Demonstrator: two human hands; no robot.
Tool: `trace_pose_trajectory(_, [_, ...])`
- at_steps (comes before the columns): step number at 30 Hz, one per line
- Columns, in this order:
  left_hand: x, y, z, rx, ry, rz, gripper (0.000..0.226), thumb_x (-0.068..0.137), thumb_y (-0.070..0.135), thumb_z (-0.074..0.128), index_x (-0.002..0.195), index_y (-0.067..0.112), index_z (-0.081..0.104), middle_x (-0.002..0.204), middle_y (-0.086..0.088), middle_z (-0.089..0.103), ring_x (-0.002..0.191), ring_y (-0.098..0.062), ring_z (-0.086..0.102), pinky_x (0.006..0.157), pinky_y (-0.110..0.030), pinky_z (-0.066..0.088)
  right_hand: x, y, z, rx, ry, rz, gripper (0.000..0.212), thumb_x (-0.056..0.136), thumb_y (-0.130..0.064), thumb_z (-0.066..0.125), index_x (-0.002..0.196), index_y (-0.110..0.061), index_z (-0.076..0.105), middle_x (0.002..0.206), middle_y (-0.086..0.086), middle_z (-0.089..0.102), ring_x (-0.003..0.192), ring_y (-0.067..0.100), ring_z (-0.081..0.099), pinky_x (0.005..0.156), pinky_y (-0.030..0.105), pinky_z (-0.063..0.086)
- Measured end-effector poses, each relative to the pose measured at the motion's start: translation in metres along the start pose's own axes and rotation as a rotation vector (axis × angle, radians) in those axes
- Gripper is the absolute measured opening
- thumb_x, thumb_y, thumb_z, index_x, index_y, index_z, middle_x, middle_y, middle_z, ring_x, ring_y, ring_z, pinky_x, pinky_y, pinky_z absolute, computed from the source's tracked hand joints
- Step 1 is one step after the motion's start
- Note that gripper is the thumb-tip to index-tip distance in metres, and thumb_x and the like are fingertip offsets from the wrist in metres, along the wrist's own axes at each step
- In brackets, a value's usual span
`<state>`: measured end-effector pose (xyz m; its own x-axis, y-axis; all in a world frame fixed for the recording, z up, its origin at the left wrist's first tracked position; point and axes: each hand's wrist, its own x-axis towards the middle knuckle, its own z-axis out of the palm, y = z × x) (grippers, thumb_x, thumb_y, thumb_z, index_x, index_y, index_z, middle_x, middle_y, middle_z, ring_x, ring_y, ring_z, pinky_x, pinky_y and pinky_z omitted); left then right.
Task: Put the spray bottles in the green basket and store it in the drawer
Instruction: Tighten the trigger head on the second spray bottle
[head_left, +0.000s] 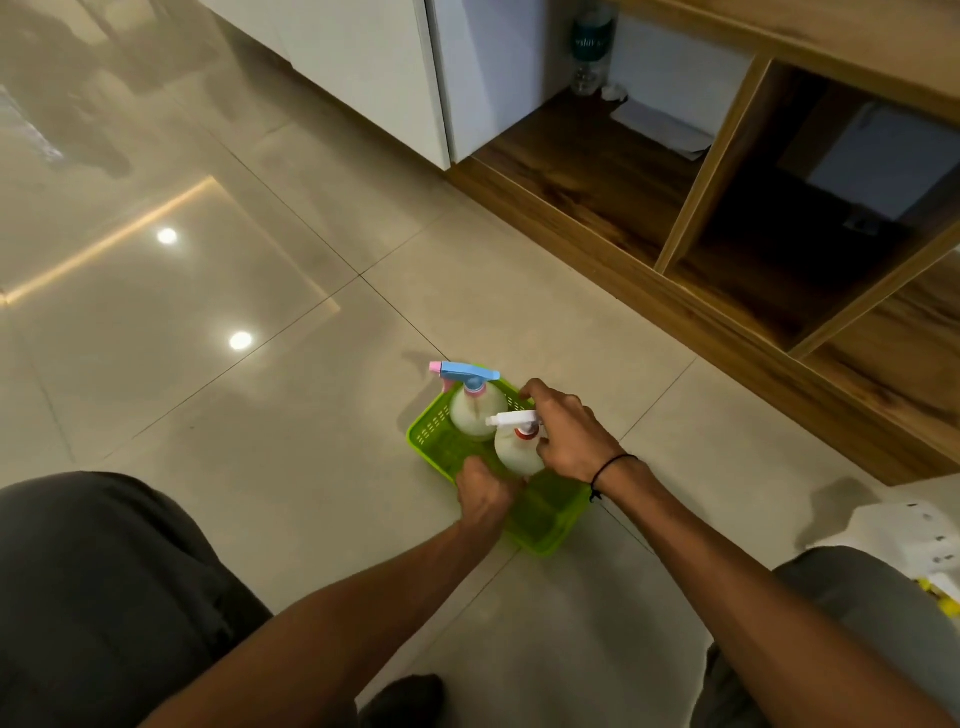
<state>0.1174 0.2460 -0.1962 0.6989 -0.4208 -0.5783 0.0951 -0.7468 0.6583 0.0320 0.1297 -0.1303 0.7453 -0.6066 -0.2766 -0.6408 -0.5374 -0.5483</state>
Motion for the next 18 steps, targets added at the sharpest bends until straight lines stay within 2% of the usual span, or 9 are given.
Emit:
trace_pose_trajectory(2, [0.004, 0.002, -0.008, 0.046, 0.020, -0.004, 0.035, 0.075, 0.019, 0.088, 0.103, 0.002, 0.076, 0.105, -0.017, 0.077, 0.104, -0.037, 0.073, 0.081, -0.037, 0.059, 0.000, -0.004, -0.009, -0.039, -0.017, -0.032, 0.053, 0.081, -0.005, 0.052, 0.131, -0.021, 0.042, 0.127, 0.009, 0.059, 0.103, 0.042, 0.062, 0.081, 0.050, 0.058])
trace_pose_trajectory(5, [0.009, 0.008, -0.020, 0.135, 0.017, 0.029, 0.021, 0.074, 0.025, 0.080, 0.083, 0.006, 0.079, 0.082, -0.010, 0.077, 0.085, -0.032, 0.073, 0.079, -0.038, 0.061, 0.002, -0.010, -0.023, -0.080, 0.026, -0.061, 0.048, 0.078, -0.019, 0.056, 0.124, -0.025, 0.045, 0.120, 0.003, 0.060, 0.103, 0.037, 0.062, 0.075, 0.046, 0.056])
trace_pose_trajectory(8, [0.016, 0.012, -0.031, 0.158, 0.032, 0.035, 0.022, 0.077, 0.030, 0.074, 0.072, 0.010, 0.078, 0.078, -0.008, 0.079, 0.087, -0.031, 0.077, 0.081, -0.036, 0.061, 0.007, -0.013, -0.032, -0.075, 0.093, -0.038, 0.050, 0.063, -0.030, 0.058, 0.112, -0.026, 0.052, 0.109, -0.003, 0.063, 0.099, 0.030, 0.061, 0.070, 0.038, 0.046])
trace_pose_trajectory(10, [0.019, 0.016, -0.040, 0.139, 0.086, 0.025, 0.022, 0.077, 0.032, 0.071, 0.069, 0.012, 0.075, 0.077, -0.008, 0.078, 0.087, -0.033, 0.076, 0.083, -0.036, 0.061, 0.011, -0.013, -0.036, -0.044, 0.135, -0.013, 0.049, 0.057, -0.028, 0.054, 0.106, -0.026, 0.054, 0.104, -0.006, 0.064, 0.093, 0.028, 0.061, 0.069, 0.035, 0.043])
trace_pose_trajectory(14, [0.030, 0.037, -0.068, -0.016, 0.250, -0.018, 0.025, 0.067, 0.036, 0.069, 0.079, 0.017, 0.081, 0.084, -0.009, 0.078, 0.089, -0.035, 0.075, 0.088, -0.037, 0.063, 0.018, -0.011, -0.036, -0.033, 0.219, 0.028, 0.032, 0.070, -0.011, 0.055, 0.098, -0.027, 0.057, 0.097, -0.008, 0.068, 0.088, 0.029, 0.064, 0.069, 0.035, 0.048])
trace_pose_trajectory(18, [0.051, 0.064, -0.110, -0.230, 0.399, -0.025, 0.025, 0.065, 0.023, 0.060, 0.076, 0.015, 0.080, 0.070, -0.005, 0.078, 0.080, -0.030, 0.077, 0.088, -0.039, 0.066, 0.023, -0.010, -0.036, -0.002, 0.258, 0.046, 0.019, 0.076, -0.014, 0.057, 0.093, -0.024, 0.058, 0.093, -0.006, 0.069, 0.084, 0.032, 0.064, 0.070, 0.037, 0.051])
